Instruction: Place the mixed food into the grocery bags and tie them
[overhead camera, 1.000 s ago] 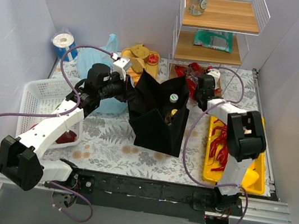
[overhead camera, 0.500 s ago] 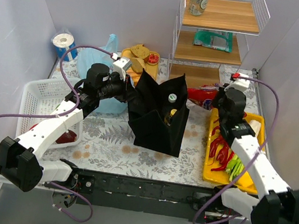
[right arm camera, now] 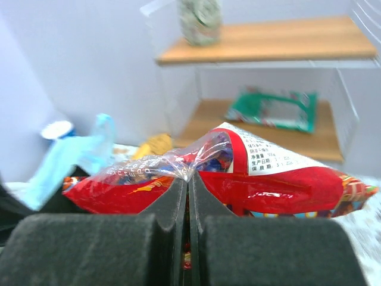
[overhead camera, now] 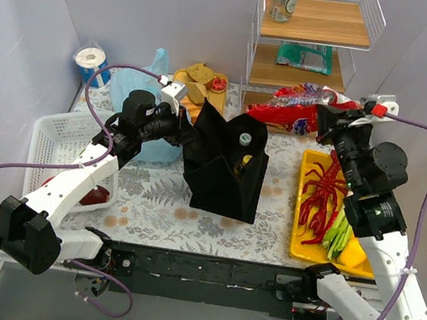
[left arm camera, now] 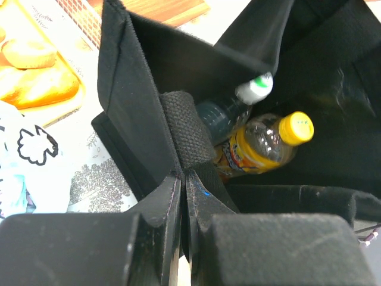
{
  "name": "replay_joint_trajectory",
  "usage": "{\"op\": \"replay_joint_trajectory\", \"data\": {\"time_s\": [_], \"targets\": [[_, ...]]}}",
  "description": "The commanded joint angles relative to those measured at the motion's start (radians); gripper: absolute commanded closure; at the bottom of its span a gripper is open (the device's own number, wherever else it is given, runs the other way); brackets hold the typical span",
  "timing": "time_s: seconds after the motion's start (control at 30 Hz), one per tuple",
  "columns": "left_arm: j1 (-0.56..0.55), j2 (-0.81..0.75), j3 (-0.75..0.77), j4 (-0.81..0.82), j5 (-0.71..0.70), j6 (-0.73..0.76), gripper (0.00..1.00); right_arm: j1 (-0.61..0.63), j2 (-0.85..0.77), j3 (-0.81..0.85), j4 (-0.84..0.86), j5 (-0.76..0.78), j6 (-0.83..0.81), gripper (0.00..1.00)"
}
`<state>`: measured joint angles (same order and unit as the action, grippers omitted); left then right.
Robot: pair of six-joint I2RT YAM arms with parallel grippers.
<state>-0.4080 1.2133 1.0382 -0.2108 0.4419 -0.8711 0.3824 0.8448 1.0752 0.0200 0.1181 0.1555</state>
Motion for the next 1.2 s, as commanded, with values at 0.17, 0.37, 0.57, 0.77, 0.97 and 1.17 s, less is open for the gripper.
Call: {"op": "replay_joint_trajectory", "data": {"time_s": [0.17, 0.37, 0.57, 0.77, 0.97, 1.17], "targets": [[0.011, -0.049, 0.002, 0.065, 0.014, 0.006, 1.00, 0.055, 0.042, 0.213, 0.213, -0.268, 0.052, 0.99], [0.009, -0.041, 0.002, 0.065, 0.015, 0.007, 1.00, 0.145, 0.063, 0.213, 0.184, -0.285, 0.064, 0.99], [0.011, -0.040, 0.003, 0.065, 0.015, 0.006, 1.00, 0.265, 0.083, 0.238, 0.146, -0.250, 0.024, 0.99], [0.009, -0.049, 0.000, 0.064, 0.012, 0.007, 1.00, 0.312, 0.105, 0.233, 0.035, -0.147, -0.020, 0.99], [0.011, -0.057, 0.000, 0.062, 0.003, 0.009, 1.00, 0.334, 0.093, 0.242, -0.127, 0.061, -0.091, 0.99], [0.011, -0.080, 0.005, 0.070, 0.046, 0.004, 1.00, 0.352, 0.123, 0.299, -0.227, 0.281, -0.229, 0.99]]}}
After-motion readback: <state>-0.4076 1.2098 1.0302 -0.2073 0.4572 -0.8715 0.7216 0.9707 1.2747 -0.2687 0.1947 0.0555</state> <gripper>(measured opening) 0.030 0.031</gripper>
